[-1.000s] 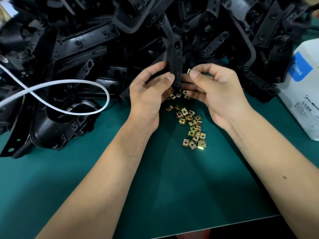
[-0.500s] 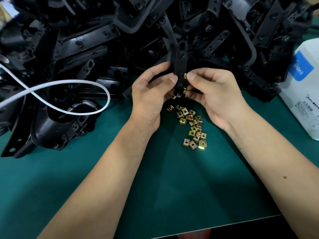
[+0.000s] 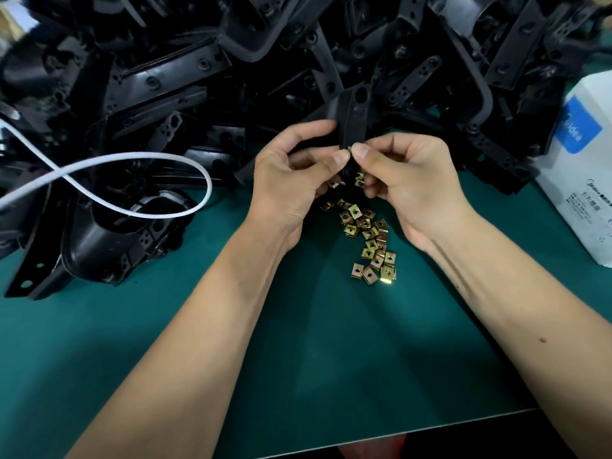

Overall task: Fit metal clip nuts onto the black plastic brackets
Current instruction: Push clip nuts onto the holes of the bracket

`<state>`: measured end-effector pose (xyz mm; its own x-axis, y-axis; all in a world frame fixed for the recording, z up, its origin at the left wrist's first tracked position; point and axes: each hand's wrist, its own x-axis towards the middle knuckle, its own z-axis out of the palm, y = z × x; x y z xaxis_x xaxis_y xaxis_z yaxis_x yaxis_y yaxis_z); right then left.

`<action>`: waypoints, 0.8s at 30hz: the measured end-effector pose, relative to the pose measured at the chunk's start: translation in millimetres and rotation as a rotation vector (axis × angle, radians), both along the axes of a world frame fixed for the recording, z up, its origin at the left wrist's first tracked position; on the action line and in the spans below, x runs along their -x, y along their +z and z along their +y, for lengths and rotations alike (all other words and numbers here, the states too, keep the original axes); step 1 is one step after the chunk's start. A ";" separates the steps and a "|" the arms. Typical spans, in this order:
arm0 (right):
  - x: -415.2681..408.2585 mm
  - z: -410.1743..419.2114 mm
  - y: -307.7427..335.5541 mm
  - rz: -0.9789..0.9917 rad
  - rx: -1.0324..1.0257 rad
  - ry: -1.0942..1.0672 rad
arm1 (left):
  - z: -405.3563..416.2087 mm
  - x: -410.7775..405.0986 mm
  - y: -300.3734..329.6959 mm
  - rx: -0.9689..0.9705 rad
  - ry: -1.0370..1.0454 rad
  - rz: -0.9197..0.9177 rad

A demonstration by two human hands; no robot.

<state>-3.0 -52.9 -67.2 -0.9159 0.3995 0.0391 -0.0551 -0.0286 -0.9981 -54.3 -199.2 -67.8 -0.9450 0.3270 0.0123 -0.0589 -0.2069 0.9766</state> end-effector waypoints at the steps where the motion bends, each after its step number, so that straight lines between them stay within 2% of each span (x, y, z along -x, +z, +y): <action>1: 0.2 0.8 -0.9 -0.006 -0.016 -0.005 | 0.4 -0.4 -0.5 0.014 0.009 0.017; 6: 1.2 8.9 2.8 -0.015 -0.160 0.091 | -5.3 5.2 -1.8 0.167 0.088 0.172; 10: -2.1 28.5 9.9 -0.088 -0.763 0.276 | -9.7 12.2 -1.5 0.203 0.172 0.246; 12: -3.9 34.2 12.8 -0.185 -0.915 0.388 | -8.2 11.4 -1.4 0.175 0.182 0.220; 14: -3.4 34.3 13.2 -0.226 -0.950 0.454 | -6.0 8.7 -2.4 0.131 0.163 0.173; 18: -5.0 30.7 13.4 -0.215 -0.886 0.437 | -1.6 5.9 -2.5 0.039 0.134 0.075; 19: -5.3 30.5 14.5 -0.184 -0.792 0.398 | 0.0 5.6 -2.2 0.042 0.141 0.069; 24: -2.9 25.0 16.8 -0.080 -0.054 0.133 | 9.8 -3.2 -4.4 0.094 0.147 0.016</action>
